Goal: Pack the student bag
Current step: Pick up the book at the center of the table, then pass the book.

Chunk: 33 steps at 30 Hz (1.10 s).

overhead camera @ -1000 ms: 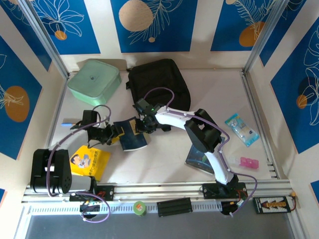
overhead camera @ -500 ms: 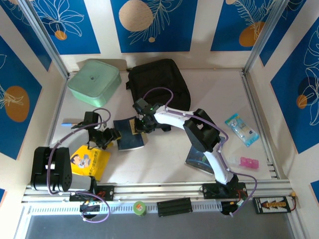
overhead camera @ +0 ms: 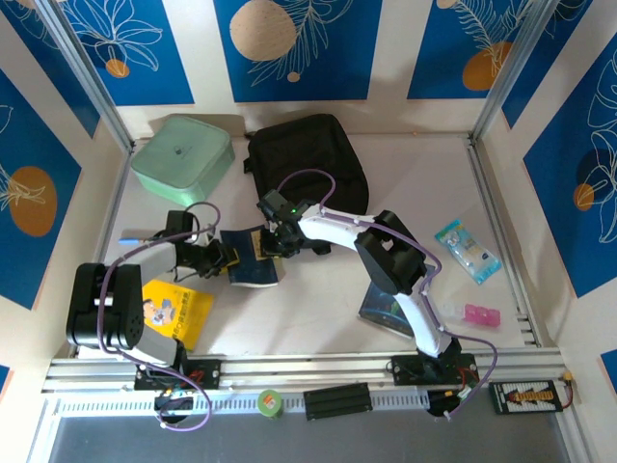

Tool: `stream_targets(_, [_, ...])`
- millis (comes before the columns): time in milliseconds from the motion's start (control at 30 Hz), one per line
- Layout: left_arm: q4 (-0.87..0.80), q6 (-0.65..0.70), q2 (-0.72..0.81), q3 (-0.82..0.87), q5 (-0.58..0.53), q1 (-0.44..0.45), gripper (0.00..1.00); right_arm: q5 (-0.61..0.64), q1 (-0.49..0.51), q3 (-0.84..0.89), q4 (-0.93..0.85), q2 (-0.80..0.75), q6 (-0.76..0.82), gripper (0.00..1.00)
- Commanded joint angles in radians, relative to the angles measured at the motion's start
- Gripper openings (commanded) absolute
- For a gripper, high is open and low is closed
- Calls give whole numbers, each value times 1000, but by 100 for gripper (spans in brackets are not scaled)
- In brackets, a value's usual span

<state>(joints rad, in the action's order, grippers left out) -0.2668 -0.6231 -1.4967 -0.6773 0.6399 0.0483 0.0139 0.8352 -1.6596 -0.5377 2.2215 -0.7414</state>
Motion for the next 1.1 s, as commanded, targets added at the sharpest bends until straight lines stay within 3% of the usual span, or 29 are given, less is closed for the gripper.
stream_targets(0, [25, 13, 6, -41, 63, 6, 10, 7, 7, 59, -76, 53, 4, 20])
stream_targets(100, [-128, 74, 67, -85, -69, 4, 0, 14, 7, 64, -100, -20, 8, 27])
stream_targets(200, [-249, 110, 161, -136, -190, 4, 0, 2, 5, 115, -79, -149, 11, 39])
stream_targets(400, [-284, 30, 352, -245, -195, 7, 0, -84, -21, 276, 82, -431, 1, 59])
stream_targets(667, [28, -307, 415, -288, -129, 50, 0, -223, -150, 539, 401, -722, -195, 75])
stream_targets(933, [391, -601, 290, -284, -349, 259, 0, -279, -303, 823, 782, -895, -555, 97])
stream_targets(1067, [471, -665, 197, -330, -435, 360, 0, -272, -342, 892, 925, -920, -675, 99])
